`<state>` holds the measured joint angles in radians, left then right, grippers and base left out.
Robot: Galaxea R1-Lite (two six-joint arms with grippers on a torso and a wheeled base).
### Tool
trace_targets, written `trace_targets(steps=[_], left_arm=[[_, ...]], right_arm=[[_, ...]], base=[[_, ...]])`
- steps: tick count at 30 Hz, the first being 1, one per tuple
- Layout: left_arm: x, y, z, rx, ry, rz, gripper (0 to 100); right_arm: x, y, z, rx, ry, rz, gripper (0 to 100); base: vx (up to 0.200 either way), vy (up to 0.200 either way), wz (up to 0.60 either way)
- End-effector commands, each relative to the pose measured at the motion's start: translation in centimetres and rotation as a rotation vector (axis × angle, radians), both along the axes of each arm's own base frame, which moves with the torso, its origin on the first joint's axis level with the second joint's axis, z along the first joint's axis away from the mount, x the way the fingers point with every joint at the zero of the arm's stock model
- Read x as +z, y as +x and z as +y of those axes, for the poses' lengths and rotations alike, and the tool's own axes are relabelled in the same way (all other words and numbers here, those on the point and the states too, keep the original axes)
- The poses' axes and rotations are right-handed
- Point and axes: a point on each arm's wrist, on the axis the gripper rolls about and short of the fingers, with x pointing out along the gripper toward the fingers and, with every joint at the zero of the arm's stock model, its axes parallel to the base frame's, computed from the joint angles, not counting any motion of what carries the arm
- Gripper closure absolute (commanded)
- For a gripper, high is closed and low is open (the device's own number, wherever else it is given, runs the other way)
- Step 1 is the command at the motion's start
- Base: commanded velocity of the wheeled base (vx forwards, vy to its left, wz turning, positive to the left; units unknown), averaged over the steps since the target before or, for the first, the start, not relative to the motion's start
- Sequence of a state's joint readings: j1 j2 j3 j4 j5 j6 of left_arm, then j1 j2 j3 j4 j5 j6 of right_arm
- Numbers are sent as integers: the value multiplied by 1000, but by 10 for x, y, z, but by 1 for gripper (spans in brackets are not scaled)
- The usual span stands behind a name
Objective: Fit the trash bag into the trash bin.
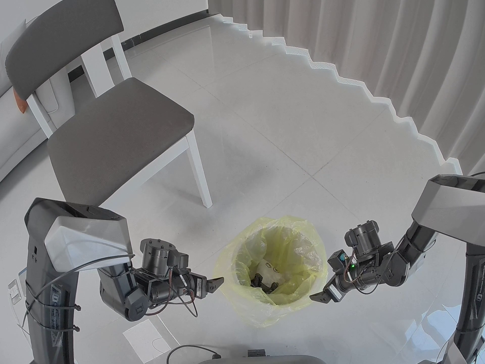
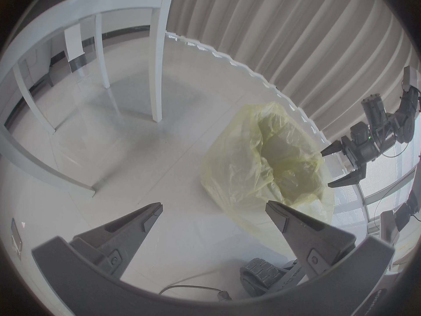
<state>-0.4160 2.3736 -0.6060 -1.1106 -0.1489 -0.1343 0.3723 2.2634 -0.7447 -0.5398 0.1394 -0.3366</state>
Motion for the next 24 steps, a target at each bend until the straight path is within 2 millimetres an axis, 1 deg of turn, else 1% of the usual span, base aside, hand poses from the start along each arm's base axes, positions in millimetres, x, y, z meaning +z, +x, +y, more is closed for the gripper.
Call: trace_targets(steps=[1, 2, 5, 6, 8, 13, 14, 17, 20, 24], left_arm=[[-14, 10, -5, -1, 13, 22, 0], [-16, 17, -8, -1, 20, 39, 0], [-15, 24, -12, -3, 29, 58, 0], [-15, 24, -12, -3, 29, 58, 0], [-15, 31, -15, -12, 43, 67, 0], [-16, 39, -19, -36, 71, 61, 0], [-18, 45, -24, -46, 77, 61, 0], [-16, 52, -32, -58, 89, 84, 0], [-14, 56, -35, -66, 99, 88, 0], [-11, 58, -33, -64, 98, 83, 0]], right_arm=[[5, -5, -3, 5, -4, -3, 0], [6, -6, -5, 3, -3, -5, 0], [7, -5, -9, 1, -11, -7, 0], [7, -5, -9, 1, -11, -7, 0], [4, -4, -16, 5, -35, 13, 0], [4, -1, -19, 0, -45, 33, 0], [4, 2, -20, -5, -45, 33, 0], [3, 7, -20, -11, -50, 48, 0], [4, 9, -20, -12, -55, 65, 0], [-2, 20, -18, -17, -63, 84, 0]], base=[[0, 0, 0], [0, 0, 0], [0, 0, 0], [0, 0, 0], [0, 0, 0], [0, 0, 0], [0, 0, 0], [0, 0, 0], [0, 0, 0], [0, 0, 0]])
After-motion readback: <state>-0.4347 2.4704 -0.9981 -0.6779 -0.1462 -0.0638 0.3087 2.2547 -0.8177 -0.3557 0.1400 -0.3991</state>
